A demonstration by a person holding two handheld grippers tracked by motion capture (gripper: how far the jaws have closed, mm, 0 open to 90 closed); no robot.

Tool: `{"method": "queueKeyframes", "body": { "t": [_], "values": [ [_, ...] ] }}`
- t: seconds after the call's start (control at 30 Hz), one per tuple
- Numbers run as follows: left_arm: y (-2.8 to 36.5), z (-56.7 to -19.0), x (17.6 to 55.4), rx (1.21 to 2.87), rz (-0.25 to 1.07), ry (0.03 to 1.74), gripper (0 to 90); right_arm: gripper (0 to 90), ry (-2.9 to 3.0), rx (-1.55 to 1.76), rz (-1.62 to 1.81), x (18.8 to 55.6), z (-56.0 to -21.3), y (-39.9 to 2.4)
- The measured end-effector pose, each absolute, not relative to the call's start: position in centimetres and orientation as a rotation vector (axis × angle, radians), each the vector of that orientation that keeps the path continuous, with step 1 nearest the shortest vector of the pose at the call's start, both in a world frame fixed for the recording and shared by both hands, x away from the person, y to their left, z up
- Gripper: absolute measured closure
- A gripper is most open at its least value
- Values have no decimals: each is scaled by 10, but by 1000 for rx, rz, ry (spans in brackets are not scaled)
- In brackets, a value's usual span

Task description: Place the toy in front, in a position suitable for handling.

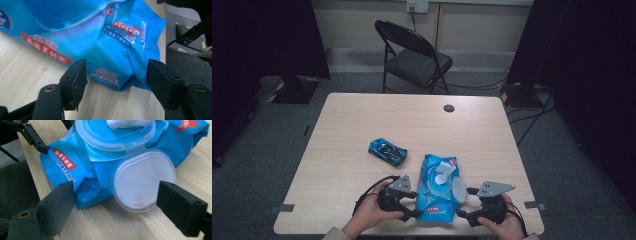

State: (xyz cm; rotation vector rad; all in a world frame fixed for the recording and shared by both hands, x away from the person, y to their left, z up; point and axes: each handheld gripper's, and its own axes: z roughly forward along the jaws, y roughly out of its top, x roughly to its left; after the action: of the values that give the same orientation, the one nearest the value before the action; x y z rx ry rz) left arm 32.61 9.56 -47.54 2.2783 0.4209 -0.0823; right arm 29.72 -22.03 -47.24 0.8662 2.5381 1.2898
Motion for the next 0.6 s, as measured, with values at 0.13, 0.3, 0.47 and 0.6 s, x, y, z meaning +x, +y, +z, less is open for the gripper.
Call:
{"method": "queueKeyframes", "body": {
  "t": [0.13, 0.3, 0.47, 0.6],
  "values": [
    [88, -476, 328, 2271, -102, 425, 380, 145, 2534, 861, 1293, 297, -472, -216],
    [83, -476, 330, 2287, -93, 411, 424, 161, 2540, 855, 1297, 297, -471, -212],
    [83, -476, 330, 2278, -91, 422, 446, 190, 2554, 835, 1268, 297, -474, -207],
    [82, -476, 331, 2272, -80, 424, 473, 260, 2550, 861, 1301, 299, -474, -206]
  ]
}}
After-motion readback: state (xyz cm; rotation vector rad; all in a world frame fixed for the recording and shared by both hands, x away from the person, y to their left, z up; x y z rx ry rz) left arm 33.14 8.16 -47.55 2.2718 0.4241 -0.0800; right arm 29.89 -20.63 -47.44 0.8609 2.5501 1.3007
